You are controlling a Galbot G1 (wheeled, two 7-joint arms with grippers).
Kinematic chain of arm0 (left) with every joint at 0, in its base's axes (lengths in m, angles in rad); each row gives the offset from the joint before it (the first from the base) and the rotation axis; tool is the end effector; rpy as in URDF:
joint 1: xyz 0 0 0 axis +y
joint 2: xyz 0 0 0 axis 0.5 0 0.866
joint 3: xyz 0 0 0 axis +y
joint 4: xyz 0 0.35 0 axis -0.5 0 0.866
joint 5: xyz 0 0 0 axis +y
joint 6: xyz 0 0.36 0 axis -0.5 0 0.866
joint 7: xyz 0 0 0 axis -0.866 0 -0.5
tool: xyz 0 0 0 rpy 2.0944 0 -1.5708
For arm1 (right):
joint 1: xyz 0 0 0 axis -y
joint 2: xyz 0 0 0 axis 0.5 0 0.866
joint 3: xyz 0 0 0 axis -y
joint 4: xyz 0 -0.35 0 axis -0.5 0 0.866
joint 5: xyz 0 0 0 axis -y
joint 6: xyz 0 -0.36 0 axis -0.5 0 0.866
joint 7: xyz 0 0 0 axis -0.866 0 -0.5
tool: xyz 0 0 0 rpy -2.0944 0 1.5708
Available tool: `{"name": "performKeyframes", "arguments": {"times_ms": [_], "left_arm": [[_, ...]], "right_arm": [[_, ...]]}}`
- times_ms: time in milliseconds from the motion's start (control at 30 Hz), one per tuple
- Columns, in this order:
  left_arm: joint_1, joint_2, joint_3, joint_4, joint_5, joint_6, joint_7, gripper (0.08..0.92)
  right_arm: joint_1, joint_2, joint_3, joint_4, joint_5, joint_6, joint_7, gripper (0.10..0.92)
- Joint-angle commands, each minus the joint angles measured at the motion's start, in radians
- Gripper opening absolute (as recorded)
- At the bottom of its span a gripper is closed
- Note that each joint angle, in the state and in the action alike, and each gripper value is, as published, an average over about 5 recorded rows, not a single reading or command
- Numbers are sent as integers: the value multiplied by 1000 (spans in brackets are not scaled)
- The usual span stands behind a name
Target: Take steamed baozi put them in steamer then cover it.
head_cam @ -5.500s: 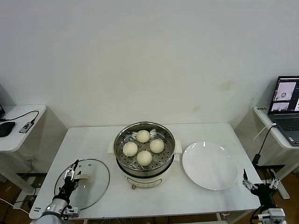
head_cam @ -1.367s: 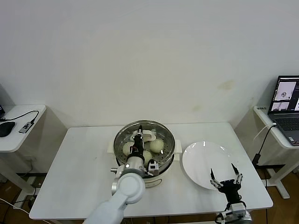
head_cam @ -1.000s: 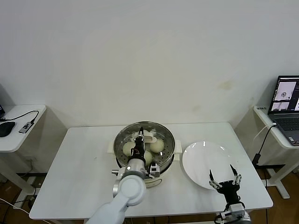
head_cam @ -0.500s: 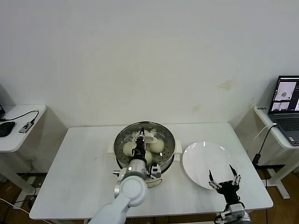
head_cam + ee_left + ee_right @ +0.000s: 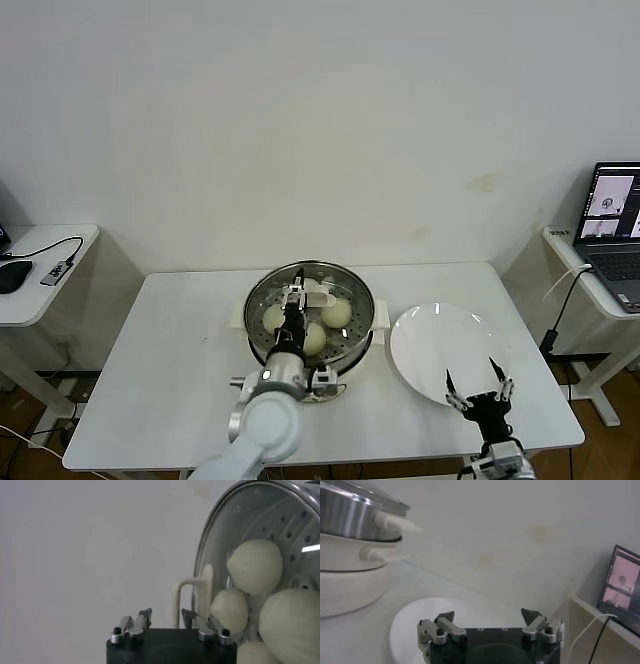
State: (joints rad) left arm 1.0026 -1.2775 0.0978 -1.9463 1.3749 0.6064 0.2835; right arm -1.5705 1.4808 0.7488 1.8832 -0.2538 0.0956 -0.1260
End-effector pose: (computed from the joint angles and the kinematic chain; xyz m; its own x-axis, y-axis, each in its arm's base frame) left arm 0.2839 -0.1236 -0.2526 -0.9944 0.0927 0.0516 0.0578 0.0648 0.9962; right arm 0.1735 -0.0977 -0.3674 -0.9884 0.0313 0.1488 -0.0326 0.9122 -0.4084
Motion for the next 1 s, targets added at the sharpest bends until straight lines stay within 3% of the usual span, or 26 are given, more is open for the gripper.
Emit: {"name": "performKeyframes", "arguments": {"times_ms": [33, 200, 300, 400, 533, 800, 1000], "left_arm": [[227, 107, -91, -290, -162, -62, -80, 661], [433, 147, -237, -410, -472, -126, -220, 791], [559, 145, -400, -378, -880, -349, -362, 818], [617, 94, -553, -290, -1184, -591, -463, 822], [686, 47, -640, -273, -1407, -640, -557, 823], [908, 25, -664, -258, -1612, -685, -576, 823], [954, 8, -638, -195, -1609, -750, -524, 823]], "right_arm": [[-15, -10, 1, 5, -1, 7, -2, 823], [-28, -22, -16, 19, 27, 29, 0, 823], [-32, -31, -24, 33, 70, 40, 4, 823], [-39, -34, -27, 40, 93, 47, 11, 823], [-77, -51, -49, 59, 145, 59, 15, 823], [-158, -114, -92, 104, 288, 95, -12, 823], [-181, -130, -106, 106, 325, 99, -20, 823]]}}
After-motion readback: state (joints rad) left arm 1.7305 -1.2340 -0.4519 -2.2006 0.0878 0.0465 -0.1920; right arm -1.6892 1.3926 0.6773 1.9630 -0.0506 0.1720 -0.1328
